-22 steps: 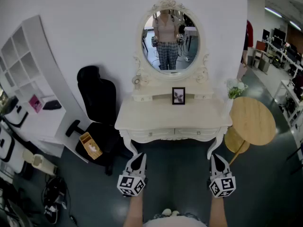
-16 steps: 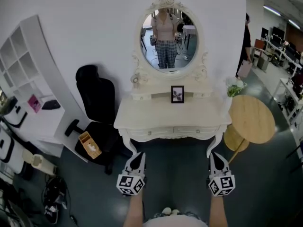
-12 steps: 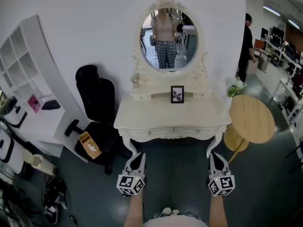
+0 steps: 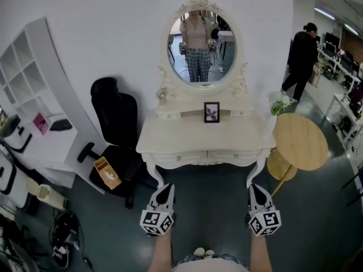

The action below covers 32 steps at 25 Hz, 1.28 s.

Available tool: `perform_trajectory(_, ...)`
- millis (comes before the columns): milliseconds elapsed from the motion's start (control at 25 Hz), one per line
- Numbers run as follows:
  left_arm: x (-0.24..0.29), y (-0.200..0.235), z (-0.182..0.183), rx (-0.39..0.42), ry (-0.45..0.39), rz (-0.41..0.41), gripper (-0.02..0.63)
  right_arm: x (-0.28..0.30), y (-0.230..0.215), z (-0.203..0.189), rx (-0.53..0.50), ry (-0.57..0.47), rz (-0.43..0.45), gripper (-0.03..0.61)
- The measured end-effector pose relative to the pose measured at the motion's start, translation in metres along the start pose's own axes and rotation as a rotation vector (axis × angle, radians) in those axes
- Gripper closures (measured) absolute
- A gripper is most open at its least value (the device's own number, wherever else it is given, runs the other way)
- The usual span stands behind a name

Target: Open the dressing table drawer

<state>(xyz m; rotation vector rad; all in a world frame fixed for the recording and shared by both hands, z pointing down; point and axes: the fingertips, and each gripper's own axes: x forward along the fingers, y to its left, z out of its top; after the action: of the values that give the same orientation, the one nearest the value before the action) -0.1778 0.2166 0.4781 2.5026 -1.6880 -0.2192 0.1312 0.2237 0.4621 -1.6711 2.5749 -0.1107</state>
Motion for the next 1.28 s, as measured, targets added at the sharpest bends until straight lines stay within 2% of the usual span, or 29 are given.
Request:
perform_trajectory(280, -0.010, -0.003, -0.001, 0.005, 0.002, 0.006, 0.586, -0.008, 0.010, -0.004, 0.006, 0.002, 0.038, 0.564)
perform_trajectory(360, -0.013, -0.004, -0.002, 0.005, 0.002, 0.007, 0.586, -0.009, 0.013, -0.002, 0.016, -0.007, 0.055, 0.528)
perform_trajectory(480, -0.015, -0.005, -0.004, 0.008, 0.007, 0.005, 0.586, -0.010, 0.015, 0.003, 0.027, -0.030, 0.058, 0.386)
perform_trajectory(600, -0.018, -0.005, -0.005, 0.004, 0.013, 0.004, 0.586, -0.011, 0.013, 0.007, 0.038, -0.057, 0.020, 0.216)
perform_trajectory(720, -0.020, -0.004, -0.004, 0.011, 0.012, 0.006, 0.586, -0.012, 0.009, 0.007, 0.042, -0.060, -0.026, 0.127)
perform_trajectory(840, -0.019, -0.003, -0.002, 0.013, 0.008, -0.002, 0.586, -0.011, 0.010, 0.006, 0.035, -0.051, -0.033, 0.106)
perform_trajectory(1280, -0.009, 0.001, -0.002, 0.010, 0.002, -0.051, 0.586, -0.013, 0.015, 0.008, 0.035, -0.073, -0.069, 0.105)
